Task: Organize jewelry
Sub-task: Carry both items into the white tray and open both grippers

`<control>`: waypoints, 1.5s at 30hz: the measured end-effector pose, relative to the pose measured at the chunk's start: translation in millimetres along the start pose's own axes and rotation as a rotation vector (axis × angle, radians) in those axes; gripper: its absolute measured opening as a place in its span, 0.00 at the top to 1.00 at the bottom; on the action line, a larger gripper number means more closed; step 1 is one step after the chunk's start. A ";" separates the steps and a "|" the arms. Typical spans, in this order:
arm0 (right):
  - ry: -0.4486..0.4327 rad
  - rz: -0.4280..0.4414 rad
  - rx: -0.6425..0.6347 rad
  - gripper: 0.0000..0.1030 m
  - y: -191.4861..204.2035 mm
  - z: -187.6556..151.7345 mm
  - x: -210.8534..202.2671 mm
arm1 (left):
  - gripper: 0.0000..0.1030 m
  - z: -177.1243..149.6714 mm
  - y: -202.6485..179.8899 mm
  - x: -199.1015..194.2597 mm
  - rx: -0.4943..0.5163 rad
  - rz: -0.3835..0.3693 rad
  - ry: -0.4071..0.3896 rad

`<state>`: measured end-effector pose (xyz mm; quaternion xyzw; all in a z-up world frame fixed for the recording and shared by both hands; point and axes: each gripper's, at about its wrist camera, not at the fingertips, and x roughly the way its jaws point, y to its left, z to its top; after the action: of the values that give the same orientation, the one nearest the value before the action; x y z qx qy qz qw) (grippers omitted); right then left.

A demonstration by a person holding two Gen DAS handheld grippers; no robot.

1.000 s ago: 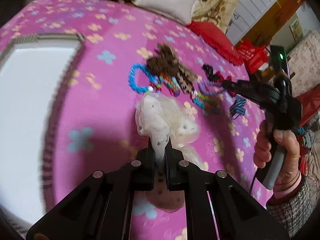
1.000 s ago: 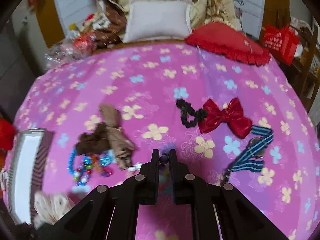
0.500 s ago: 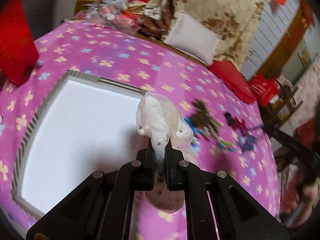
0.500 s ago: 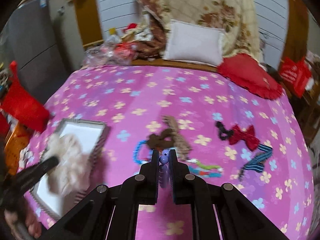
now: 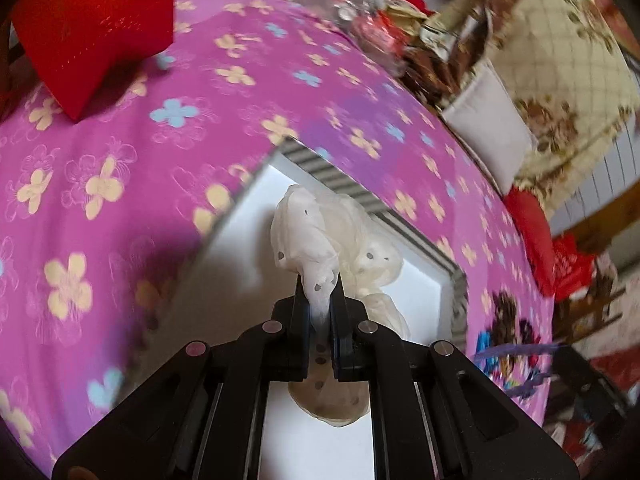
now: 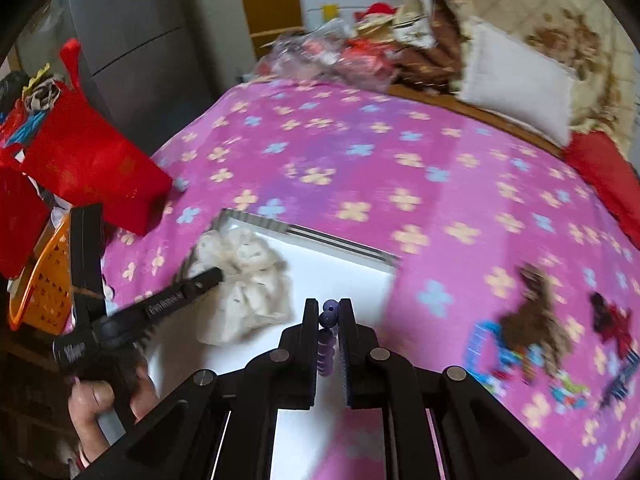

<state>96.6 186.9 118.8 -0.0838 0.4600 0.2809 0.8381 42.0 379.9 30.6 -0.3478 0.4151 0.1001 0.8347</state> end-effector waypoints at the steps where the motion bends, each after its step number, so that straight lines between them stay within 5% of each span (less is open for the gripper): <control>1: 0.001 0.006 -0.003 0.92 8.0 6.0 11.0 | 0.94 3.7 4.9 2.6 -0.014 0.010 -0.005; 12: 0.095 -0.040 0.031 0.92 4.4 5.8 82.8 | 0.89 10.1 7.1 3.9 -0.004 0.088 -0.050; 16: 0.124 -0.052 0.042 0.92 -6.8 1.6 89.0 | 0.71 9.1 8.3 -0.3 -0.013 0.097 -0.068; 19: 0.112 -0.081 0.022 0.82 -10.0 -0.1 87.0 | 0.59 7.5 9.5 -5.6 -0.017 0.087 -0.081; 21: 0.086 -0.093 0.013 0.62 -11.1 -0.3 81.2 | 0.58 6.8 7.4 -8.2 -0.009 0.086 -0.088; 23: 0.056 -0.112 0.001 0.57 -11.8 -1.1 74.2 | 0.57 5.5 4.2 -11.3 0.005 0.092 -0.095; 33: 0.010 -0.142 0.043 0.57 -48.5 -41.7 21.4 | 0.55 -12.0 -21.0 -31.8 0.088 0.118 -0.120; 45: 0.014 -0.239 0.355 0.57 -207.0 -166.0 -77.9 | 0.48 -100.9 -123.2 -63.5 0.377 0.014 -0.091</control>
<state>57.2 -81.4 64.8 0.0093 0.4950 0.0935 0.8638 -5.0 229.8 98.5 -0.1774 0.3908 0.0422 0.9022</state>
